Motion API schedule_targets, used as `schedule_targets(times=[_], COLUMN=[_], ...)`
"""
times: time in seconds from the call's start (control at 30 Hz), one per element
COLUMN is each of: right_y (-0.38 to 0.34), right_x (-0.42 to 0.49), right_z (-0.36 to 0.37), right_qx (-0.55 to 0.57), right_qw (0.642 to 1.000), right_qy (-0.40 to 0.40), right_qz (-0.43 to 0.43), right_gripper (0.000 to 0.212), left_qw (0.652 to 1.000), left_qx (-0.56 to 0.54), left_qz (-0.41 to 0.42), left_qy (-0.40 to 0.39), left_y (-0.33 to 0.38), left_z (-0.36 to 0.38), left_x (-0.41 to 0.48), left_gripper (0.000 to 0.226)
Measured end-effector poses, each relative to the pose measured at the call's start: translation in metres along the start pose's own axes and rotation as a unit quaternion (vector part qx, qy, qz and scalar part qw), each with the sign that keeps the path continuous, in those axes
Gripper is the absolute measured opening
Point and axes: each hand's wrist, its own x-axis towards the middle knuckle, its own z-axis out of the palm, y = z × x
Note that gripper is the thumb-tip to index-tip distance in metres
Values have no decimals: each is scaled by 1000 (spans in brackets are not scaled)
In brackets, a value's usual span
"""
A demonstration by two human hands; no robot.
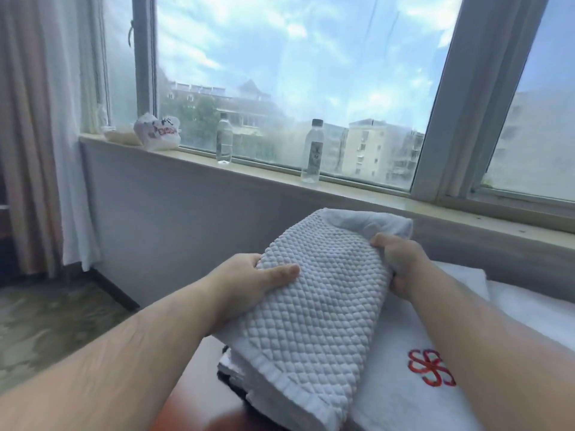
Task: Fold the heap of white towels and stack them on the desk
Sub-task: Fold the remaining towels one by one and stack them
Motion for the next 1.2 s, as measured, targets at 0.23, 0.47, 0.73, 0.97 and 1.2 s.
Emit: schedule_targets(times=[0.23,0.47,0.73,0.97,1.2], right_y=[11,16,5,29,28], right_x=[33,39,-5,6,20], right_z=[-10,-11,28,17,5], right_qx=[-79,-266,-598,-593,-580], right_qw=[996,947,724,787,805], right_qy=[47,167,173,66,-9], right_qz=[19,-66,-298,-157,-128], right_gripper=[25,34,41,54,55], left_qw=[980,953,937,867,865], left_qx=[192,288,341,489,494], left_qz=[-54,-87,76,86,89], left_qy=[-1,27,25,-41,-14], left_y=[-37,-37,-13,-29,-35], left_z=[-7,0,35,65,67], left_x=[36,47,34,28,25], left_gripper=[52,62,61,100,98])
